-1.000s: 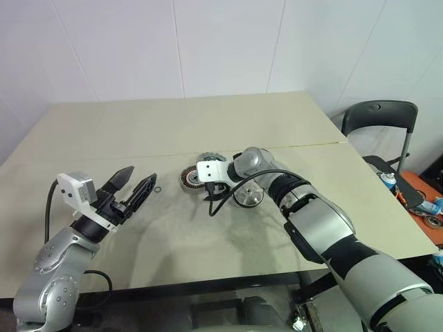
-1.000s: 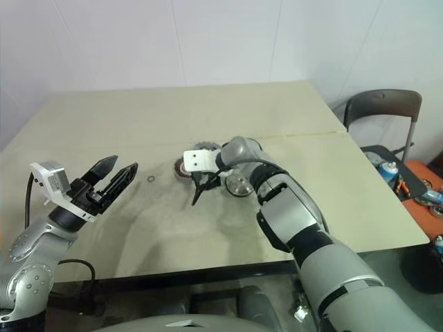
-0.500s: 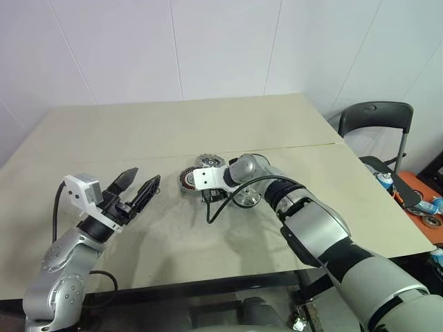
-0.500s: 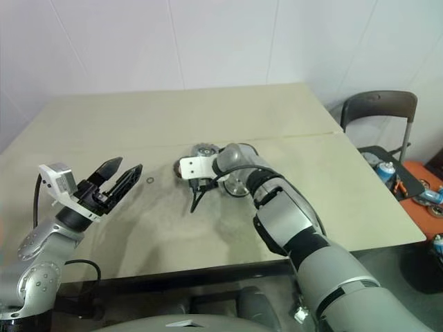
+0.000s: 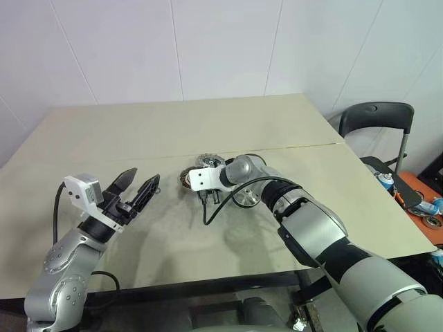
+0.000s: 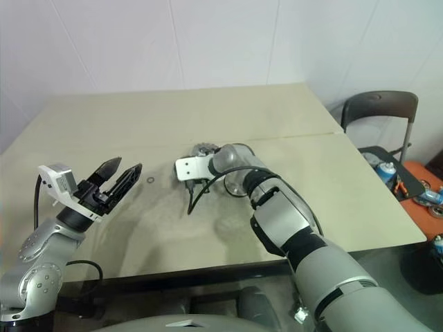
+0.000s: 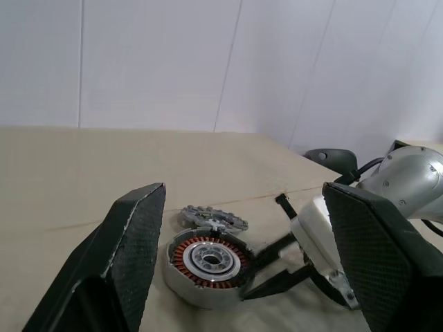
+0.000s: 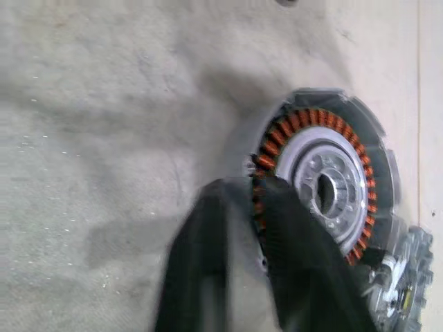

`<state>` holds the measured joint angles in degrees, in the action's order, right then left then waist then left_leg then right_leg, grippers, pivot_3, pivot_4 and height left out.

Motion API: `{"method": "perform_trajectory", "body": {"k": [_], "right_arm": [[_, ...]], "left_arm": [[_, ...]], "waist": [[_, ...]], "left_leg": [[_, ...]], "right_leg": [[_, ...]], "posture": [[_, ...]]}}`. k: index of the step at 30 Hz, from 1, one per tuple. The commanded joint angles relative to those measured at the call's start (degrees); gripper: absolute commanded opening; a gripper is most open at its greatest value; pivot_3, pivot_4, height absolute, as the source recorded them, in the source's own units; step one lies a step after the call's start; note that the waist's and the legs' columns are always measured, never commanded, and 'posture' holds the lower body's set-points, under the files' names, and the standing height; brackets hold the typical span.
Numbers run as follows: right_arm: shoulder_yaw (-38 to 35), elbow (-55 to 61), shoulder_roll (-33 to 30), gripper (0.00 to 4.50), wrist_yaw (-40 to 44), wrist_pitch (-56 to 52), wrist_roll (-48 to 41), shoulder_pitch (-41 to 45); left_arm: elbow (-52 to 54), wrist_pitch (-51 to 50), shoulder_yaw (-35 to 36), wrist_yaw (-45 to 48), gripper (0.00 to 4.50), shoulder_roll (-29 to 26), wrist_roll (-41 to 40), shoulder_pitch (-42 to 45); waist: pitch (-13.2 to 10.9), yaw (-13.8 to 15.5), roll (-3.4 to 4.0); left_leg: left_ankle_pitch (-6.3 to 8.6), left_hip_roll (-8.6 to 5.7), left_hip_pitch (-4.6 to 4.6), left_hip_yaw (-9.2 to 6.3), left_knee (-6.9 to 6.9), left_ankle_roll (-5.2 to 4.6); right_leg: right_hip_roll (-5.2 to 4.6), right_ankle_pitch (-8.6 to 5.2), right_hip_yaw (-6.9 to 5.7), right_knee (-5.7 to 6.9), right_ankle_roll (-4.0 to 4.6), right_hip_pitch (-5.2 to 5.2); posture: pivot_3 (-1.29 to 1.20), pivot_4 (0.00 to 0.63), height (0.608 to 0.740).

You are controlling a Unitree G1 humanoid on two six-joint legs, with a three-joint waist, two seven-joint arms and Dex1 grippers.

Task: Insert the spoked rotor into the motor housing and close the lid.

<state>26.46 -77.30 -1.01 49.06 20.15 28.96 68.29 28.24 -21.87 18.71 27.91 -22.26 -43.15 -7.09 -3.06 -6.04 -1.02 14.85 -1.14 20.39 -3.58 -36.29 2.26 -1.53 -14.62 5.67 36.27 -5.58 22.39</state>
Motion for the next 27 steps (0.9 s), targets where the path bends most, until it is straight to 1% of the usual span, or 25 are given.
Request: {"method": "perform_trajectory", "body": {"k": [1, 6, 10, 13, 15, 17, 18, 23, 27], "right_arm": [[-0.26, 0.52, -0.45, 0.01, -1.79, -0.04, 0.35, 2.33], [-0.34, 0.55, -1.16, 0.01, -0.86, 0.13, 0.25, 2.4], [-1.19, 1.02, -1.88, 0.01, 3.51, 0.72, -1.09, 2.72], [-2.81, 2.31, -2.83, 0.01, 11.99, 1.7, -3.92, 2.99], [-3.82, 4.11, -3.69, 0.01, 19.57, 2.33, -6.33, 2.55], [-5.58, 8.4, -4.7, 0.01, 30.4, 0.36, -10.74, 0.82], [-6.1, 10.18, -4.98, 0.01, 33.44, -0.89, -12.23, 0.16], [-5.11, 23.59, -8.2, 0.01, 40.37, -5.16, -15.24, -6.03], [-2.62, 33.75, -11.41, 0.01, 43.14, -7.86, -16.08, -11.26]], "left_arm": [[2.18, 0.14, 0.03, -0.38, 3.85, -0.32, -0.74, 0.74], [1.71, 0.3, -0.03, -0.06, 3.85, -0.34, -0.75, 0.81], [1.53, 0.31, -0.16, 0.09, 3.85, -0.32, -0.73, 0.99], [1.2, 0.1, -0.14, 0.2, 3.85, -0.45, -0.87, 1.33], [0.98, -0.13, -0.16, 0.3, 3.85, -0.55, -0.97, 1.5], [0.83, -0.52, -0.29, 0.26, 3.85, -0.59, -1.08, 1.75], [0.75, -0.66, -0.32, 0.23, 3.85, -0.62, -1.1, 1.89], [1.87, -1.96, -2.74, -1.0, 3.85, 0.08, -0.71, 2.37], [1.82, -2.16, -3.62, -0.97, 3.85, -0.02, -1.08, 2.8]], "waist": [[0.0, -0.01, 0.01], [0.0, 0.01, 0.0], [0.0, 0.17, 0.0], [0.0, 0.25, 0.01], [0.0, 0.2, 0.0], [-0.01, 0.12, 0.0], [-0.01, 0.11, 0.0], [-0.01, 0.19, 0.01], [-0.01, 0.49, 0.01]], "left_leg": [[0.0, 0.0, -0.01, 0.01, 0.0, 0.0], [0.0, 0.0, 0.01, 0.0, 0.02, 0.0], [0.0, -0.01, 0.01, 0.0, 0.04, 0.0], [0.0, -0.01, 0.03, 0.01, 0.03, 0.0], [0.0, -0.01, 0.05, 0.01, 0.04, 0.0], [0.0, -0.01, 0.04, 0.01, 0.06, 0.0], [0.0, -0.01, 0.06, 0.0, 0.07, 0.0], [0.0, 0.01, 0.04, -0.11, 0.06, 0.0], [0.0, 0.0, 0.04, -0.1, 0.02, 0.0]], "right_leg": [[0.0, -0.01, 0.0, 0.0, 0.02, -0.01], [-0.01, 0.0, 0.0, -0.01, -0.01, 0.0], [-0.01, 0.01, 0.0, -0.02, -0.02, 0.01], [-0.01, 0.02, 0.0, -0.07, -0.04, 0.0], [-0.02, 0.07, 0.0, -0.11, -0.13, -0.01], [-0.02, 0.08, 0.0, -0.11, -0.16, -0.01], [-0.01, 0.08, -0.01, -0.11, -0.16, 0.01], [-0.01, 0.08, -0.03, -0.04, -0.17, 0.02], [-0.02, 0.08, -0.03, -0.05, -0.16, 0.0]], "posture": [[0.0, 0.0, 0.74], [0.0, 0.0, 0.74], [0.0, 0.0, 0.74], [0.0, 0.0, 0.74], [0.0, 0.0, 0.74], [0.0, 0.0, 0.74], [0.0, 0.0, 0.74], [0.0, 0.0, 0.74], [0.0, 0.0, 0.74]]}}
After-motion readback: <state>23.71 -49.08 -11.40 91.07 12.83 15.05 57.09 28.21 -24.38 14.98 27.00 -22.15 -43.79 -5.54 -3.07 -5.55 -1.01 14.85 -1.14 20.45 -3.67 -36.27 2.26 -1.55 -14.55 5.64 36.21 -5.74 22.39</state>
